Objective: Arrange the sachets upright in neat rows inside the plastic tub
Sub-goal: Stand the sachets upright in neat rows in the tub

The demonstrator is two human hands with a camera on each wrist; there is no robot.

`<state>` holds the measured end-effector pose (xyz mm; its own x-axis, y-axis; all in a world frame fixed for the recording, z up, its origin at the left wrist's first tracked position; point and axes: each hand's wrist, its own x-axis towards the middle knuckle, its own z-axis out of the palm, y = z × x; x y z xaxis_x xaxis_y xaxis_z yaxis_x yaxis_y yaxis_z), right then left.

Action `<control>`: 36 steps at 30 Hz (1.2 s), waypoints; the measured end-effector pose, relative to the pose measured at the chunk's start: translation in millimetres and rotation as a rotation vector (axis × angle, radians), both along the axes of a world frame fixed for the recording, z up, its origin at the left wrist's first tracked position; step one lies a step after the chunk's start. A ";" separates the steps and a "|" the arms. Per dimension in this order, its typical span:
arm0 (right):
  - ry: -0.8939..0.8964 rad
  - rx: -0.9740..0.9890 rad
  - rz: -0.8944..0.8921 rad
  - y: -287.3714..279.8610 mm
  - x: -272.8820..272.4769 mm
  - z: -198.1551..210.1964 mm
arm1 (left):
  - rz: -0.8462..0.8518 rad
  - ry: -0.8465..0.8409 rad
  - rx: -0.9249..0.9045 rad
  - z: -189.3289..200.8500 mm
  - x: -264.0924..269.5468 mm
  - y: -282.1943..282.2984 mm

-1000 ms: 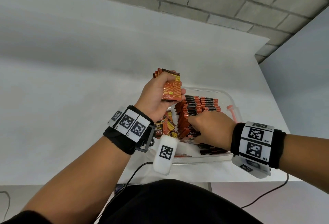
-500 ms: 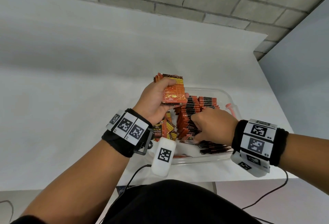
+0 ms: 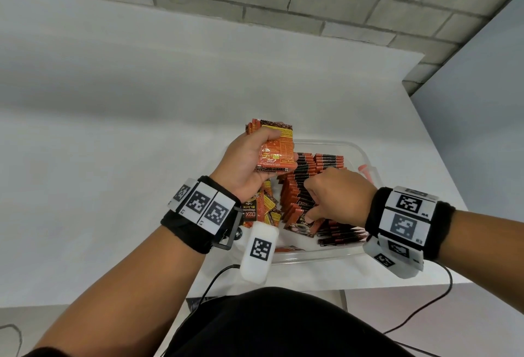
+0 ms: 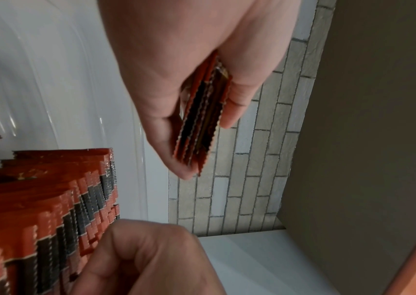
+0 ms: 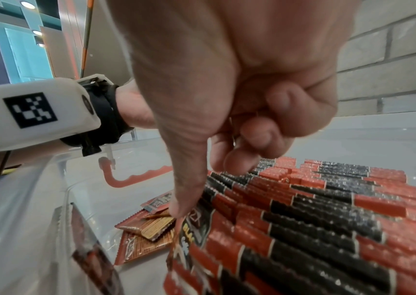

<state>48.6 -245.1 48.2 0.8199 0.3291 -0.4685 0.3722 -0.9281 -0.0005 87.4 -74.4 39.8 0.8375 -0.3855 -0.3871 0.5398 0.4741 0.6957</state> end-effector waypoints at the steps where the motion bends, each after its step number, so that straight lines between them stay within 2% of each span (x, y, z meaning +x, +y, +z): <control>1: -0.002 -0.001 -0.004 0.4 -0.1 0.3 | -0.002 -0.003 0.000 -0.1 0.1 0.1; 6: 0.008 -0.004 -0.004 1.8 -3.8 5.3 | -0.009 -0.018 0.000 -0.7 -0.1 0.9; 9: -0.026 0.079 -0.092 -0.6 -1.0 22.0 | -0.040 -0.040 0.013 -0.4 -0.6 1.7; 11: -0.113 0.285 -0.208 -5.9 7.1 36.5 | -0.075 -0.073 0.035 0.0 -1.8 1.7; 13: -0.194 0.585 -0.400 -8.5 15.8 48.8 | -0.106 -0.109 0.048 1.0 -3.1 1.1; 16: -0.099 0.877 -0.622 -5.7 18.4 54.1 | -0.128 -0.151 0.029 5.0 -4.8 -1.3; 18: -0.043 0.912 -0.601 -3.3 16.3 51.1 | -0.138 -0.175 0.023 7.7 -6.0 -2.7; 21: -0.104 1.004 -0.583 -3.3 16.9 50.2 | -0.162 -0.170 0.063 10.3 -7.2 -2.3; 24: -0.246 1.118 -0.593 -8.2 19.3 51.8 | -0.095 -0.102 0.093 9.9 -4.0 -1.0; 26: -0.402 1.144 -0.523 -9.2 17.6 52.6 | 0.001 -0.051 0.060 9.7 -1.1 1.4; 28: -0.466 1.079 -0.392 -7.5 12.9 50.8 | 0.049 -0.044 0.004 10.5 -0.2 2.7; 32: -0.333 0.857 -0.140 -4.0 4.0 40.9 | 0.094 -0.105 -0.032 14.5 0.7 1.8; 36: -0.353 0.888 -0.211 -6.6 5.2 51.0 | 0.074 -0.196 0.064 13.5 1.7 2.9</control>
<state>53.9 -251.7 99.2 0.9479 0.2737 0.1630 0.3117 -0.6913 -0.6519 89.0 -71.4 53.3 0.9243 -0.2999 -0.2360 0.3566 0.4586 0.8140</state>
